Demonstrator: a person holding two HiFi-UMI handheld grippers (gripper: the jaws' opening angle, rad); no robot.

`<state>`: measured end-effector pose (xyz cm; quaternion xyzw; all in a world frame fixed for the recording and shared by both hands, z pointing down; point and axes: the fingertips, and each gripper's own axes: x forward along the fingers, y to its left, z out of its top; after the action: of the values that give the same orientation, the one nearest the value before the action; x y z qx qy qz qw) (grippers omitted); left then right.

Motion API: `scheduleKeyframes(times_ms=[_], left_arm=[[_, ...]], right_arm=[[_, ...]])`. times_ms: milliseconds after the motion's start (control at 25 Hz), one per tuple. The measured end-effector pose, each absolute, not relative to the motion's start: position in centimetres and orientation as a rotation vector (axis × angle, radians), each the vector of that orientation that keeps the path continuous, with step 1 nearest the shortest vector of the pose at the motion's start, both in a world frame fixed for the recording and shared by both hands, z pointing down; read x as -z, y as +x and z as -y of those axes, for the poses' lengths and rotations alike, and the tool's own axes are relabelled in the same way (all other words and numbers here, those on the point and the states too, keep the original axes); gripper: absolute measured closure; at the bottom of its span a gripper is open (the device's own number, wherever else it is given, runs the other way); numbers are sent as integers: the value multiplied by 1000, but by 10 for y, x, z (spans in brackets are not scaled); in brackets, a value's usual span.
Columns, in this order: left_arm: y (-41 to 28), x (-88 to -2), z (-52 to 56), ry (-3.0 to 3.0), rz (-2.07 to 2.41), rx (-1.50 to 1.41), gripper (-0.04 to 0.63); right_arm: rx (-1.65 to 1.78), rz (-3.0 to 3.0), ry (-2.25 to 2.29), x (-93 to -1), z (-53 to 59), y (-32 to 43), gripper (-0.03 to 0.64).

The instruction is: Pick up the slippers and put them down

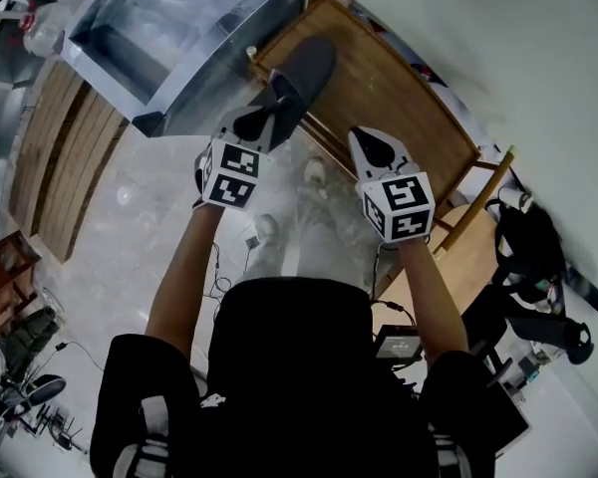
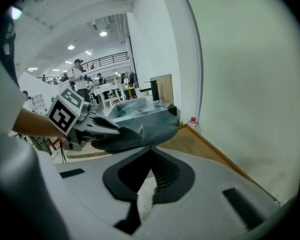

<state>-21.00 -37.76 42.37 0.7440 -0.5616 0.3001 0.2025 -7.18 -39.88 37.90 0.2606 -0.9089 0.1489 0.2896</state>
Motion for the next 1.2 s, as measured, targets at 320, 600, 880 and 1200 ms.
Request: scheduleKeyframes(times_ms=[320,600,880,1200], left_arm=[[-225,-376,321,2123,1647,-785,572],[-237,-353,258,2145,1668,-768,572],[-246,-331,211,2172,1708,-713,572],[-253,-315,164,2182,1751,-685,572]], right_arm=[[-310,2461,736,-338,352,-81,618],[-242,2495,792,-305,301,-92,618],[-171,2510,815,-283,254,-98,618],[-145,2508,833,-274,207,-97,618]])
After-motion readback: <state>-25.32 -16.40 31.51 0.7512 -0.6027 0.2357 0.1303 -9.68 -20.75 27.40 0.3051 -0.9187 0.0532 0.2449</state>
